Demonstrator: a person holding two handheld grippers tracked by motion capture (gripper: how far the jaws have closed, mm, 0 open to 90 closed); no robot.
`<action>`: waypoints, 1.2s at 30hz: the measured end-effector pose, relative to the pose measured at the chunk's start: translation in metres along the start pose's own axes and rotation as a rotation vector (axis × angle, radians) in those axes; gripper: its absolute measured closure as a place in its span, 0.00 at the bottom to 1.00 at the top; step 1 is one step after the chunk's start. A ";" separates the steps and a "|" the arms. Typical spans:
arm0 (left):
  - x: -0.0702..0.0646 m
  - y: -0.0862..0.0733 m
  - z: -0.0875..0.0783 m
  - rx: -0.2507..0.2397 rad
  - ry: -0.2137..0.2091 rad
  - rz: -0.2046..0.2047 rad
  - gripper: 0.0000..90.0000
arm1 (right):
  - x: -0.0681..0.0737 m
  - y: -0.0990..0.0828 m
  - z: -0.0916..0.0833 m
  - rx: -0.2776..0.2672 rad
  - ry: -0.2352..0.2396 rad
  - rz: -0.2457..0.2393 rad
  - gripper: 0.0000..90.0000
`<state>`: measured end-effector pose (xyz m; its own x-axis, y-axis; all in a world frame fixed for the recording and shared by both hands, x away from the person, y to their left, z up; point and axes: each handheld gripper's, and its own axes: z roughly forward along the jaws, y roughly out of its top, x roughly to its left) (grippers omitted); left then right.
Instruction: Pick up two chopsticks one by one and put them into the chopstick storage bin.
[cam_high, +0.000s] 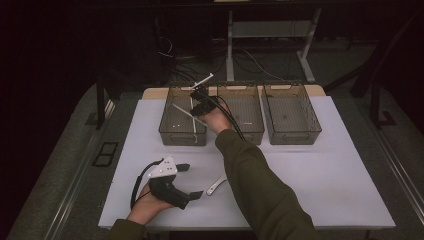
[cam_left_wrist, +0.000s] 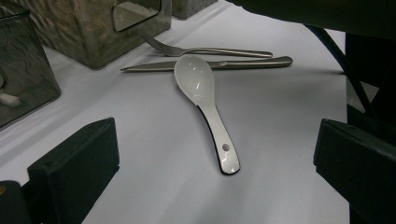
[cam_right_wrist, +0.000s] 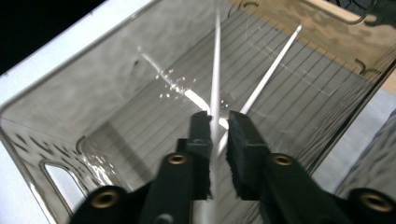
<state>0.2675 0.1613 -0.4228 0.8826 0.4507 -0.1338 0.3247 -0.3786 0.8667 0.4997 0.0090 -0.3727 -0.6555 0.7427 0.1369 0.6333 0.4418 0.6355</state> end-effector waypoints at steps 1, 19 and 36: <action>0.000 0.000 0.000 0.003 0.000 -0.001 0.00 | 0.000 0.000 -0.001 -0.004 0.001 -0.004 0.82; 0.000 -0.001 0.001 0.009 0.011 -0.002 0.00 | -0.023 -0.025 -0.064 -0.135 0.161 -0.061 0.43; 0.002 -0.002 0.001 0.020 0.014 -0.010 0.00 | -0.045 -0.094 -0.121 -0.210 0.201 -0.114 0.28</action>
<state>0.2684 0.1620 -0.4253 0.8748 0.4653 -0.1353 0.3400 -0.3904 0.8556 0.4198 -0.1266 -0.3469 -0.7992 0.5702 0.1902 0.4659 0.3877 0.7954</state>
